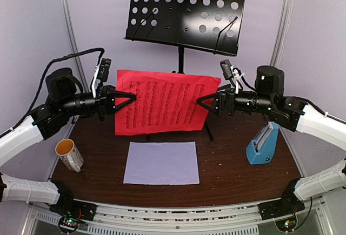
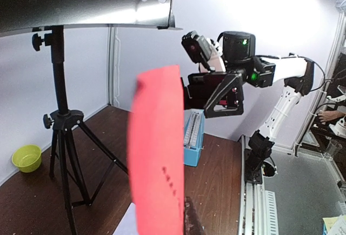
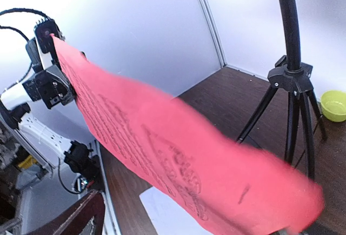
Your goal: Set up the instrument practice props
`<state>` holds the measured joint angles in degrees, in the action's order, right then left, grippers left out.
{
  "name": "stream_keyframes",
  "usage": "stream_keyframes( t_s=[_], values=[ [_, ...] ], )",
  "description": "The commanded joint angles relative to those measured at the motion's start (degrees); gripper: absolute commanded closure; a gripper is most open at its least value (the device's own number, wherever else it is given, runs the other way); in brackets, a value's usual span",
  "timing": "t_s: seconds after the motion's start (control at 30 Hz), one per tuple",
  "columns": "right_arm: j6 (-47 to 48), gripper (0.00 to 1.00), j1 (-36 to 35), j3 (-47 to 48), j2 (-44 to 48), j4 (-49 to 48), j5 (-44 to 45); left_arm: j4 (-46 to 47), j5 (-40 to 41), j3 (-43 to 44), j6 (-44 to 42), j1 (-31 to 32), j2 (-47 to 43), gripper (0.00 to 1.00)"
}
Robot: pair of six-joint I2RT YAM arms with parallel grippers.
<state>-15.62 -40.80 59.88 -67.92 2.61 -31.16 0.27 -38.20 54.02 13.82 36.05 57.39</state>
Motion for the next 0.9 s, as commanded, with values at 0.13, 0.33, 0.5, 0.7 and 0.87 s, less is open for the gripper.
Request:
stream_keyframes(
  t_s=[0.13, 0.33, 0.5, 0.7, 0.87],
  values=[
    [-7.84, 0.41, 0.10, -1.75, -1.72, -14.48, -4.44, 15.06, -4.58, 0.50, 10.70, -0.22, 0.54, 1.00],
    [-4.20, 0.98, 0.28, 0.19, -0.69, -10.05, -4.36, 14.42, -2.64, -1.90, 10.24, -0.28, 0.03, 1.00],
    [6.24, 1.00, 0.28, 4.92, -0.24, 6.96, -2.26, -6.80, 10.72, 2.44, 0.12, -0.29, -1.03, 0.50],
    [21.69, 1.00, -0.84, 12.47, -0.62, 30.11, 1.76, -30.28, 20.07, 11.63, -15.77, -0.75, 1.39, 0.19],
    [25.25, 1.00, -3.19, 16.16, -1.26, 37.81, 3.60, -34.45, 14.68, 16.38, -22.17, 0.94, 4.51, 0.02]
  ],
)
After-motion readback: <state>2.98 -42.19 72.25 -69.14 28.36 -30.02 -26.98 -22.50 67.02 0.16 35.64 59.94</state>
